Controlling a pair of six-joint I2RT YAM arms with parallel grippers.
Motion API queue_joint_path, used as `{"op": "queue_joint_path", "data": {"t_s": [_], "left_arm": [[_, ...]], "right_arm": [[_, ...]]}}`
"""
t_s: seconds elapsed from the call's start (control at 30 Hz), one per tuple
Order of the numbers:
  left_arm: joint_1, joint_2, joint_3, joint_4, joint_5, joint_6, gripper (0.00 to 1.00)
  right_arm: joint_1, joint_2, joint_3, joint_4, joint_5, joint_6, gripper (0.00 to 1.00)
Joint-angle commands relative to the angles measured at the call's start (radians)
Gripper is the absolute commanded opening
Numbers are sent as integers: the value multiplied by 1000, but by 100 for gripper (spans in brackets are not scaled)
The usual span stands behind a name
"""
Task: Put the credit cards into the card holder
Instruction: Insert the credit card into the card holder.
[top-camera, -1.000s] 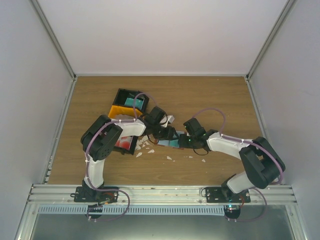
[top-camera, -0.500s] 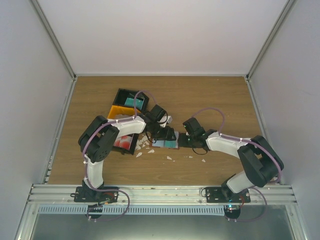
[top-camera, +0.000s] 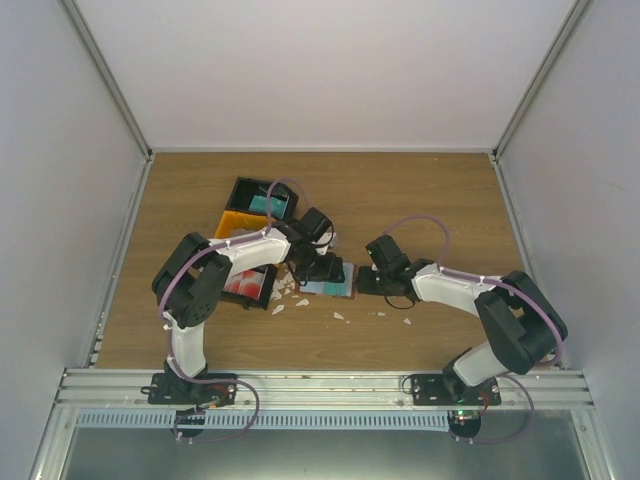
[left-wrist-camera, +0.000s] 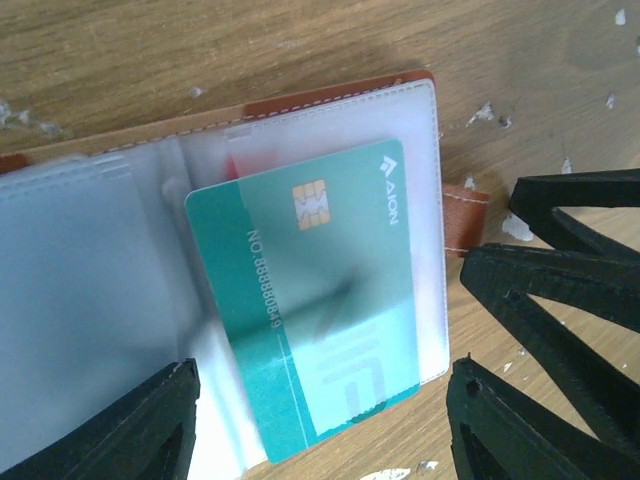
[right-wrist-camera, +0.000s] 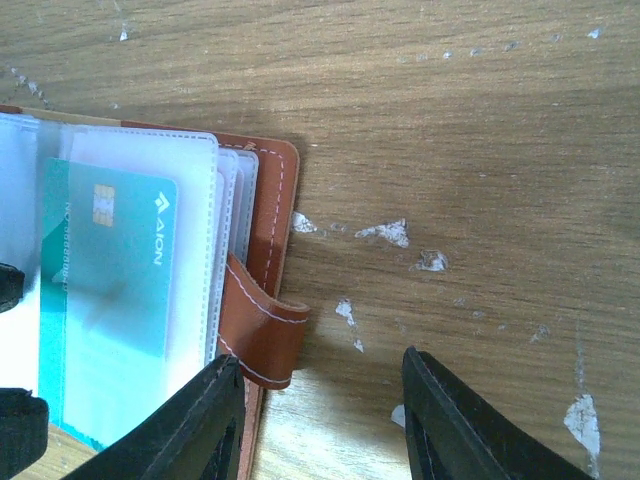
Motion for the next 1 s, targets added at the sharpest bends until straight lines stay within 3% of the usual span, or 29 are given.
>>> {"op": "queue_joint_path", "data": {"t_s": [0.0,0.23,0.37,0.7,0.97], "left_arm": [[-4,-5,10,-20,-11,-2,66],[-8,12,4,9,40,5,51],[-12,22,5,29,82,25,49],[-15,11,20,28,30,21,49],[-37,-65,-42,29,-65,-39,60]], "right_arm": [[8,30,0,-17,-20,-6,45],[8,40,1,-7,-32,-14,45],[7,52,8,-7,-40,-15,45],[8,57,18,-16,-33,-14,45],[7,59,15,-16,-30,-15,44]]}}
